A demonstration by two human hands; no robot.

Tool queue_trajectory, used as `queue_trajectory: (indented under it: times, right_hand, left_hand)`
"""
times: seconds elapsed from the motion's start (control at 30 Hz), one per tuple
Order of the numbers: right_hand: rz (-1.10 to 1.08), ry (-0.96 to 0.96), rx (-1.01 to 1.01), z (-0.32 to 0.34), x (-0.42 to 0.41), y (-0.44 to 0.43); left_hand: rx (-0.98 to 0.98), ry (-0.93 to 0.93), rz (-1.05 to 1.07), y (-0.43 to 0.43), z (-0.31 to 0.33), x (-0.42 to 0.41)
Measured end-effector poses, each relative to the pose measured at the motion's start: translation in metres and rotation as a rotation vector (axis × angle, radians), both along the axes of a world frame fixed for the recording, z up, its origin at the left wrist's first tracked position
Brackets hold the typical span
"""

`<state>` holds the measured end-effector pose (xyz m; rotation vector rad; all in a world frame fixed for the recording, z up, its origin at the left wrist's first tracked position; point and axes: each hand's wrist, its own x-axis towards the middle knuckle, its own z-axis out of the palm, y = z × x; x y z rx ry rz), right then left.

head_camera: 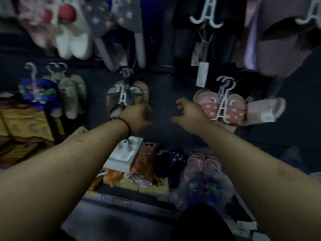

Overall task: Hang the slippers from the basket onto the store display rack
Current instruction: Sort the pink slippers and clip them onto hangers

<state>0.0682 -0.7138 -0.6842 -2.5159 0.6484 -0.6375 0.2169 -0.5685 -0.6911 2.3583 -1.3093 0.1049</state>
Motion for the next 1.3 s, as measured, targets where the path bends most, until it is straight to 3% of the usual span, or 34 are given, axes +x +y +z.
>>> queue_trajectory:
  times: [0.3,0.43,0.57,0.73,0.97,1.3]
  right_hand:
    - [0.365,0.125,-0.151,-0.024,0.109,0.132]
    - [0.586,0.197,-0.104,-0.042,0.152,0.208]
    - [0.765,0.247,-0.147,-0.061,0.182,0.283]
    - [0.976,0.28,-0.255,-0.08,0.2,0.387]
    - [1.21,0.32,-0.277,-0.139,0.197,0.51]
    - [1.34,0.519,-0.303,-0.218,0.194,0.595]
  left_hand:
    - [0.127,0.008,0.393,0.178,-0.025,0.052]
    - [0.183,0.101,0.569,0.265,-0.046,0.05]
    - [0.214,0.077,0.747,0.349,-0.059,0.033]
    - [0.287,0.09,0.977,0.45,-0.081,-0.002]
    - [0.272,0.254,1.221,0.556,-0.135,-0.06]
    - [0.338,0.473,1.378,0.637,-0.215,-0.109]
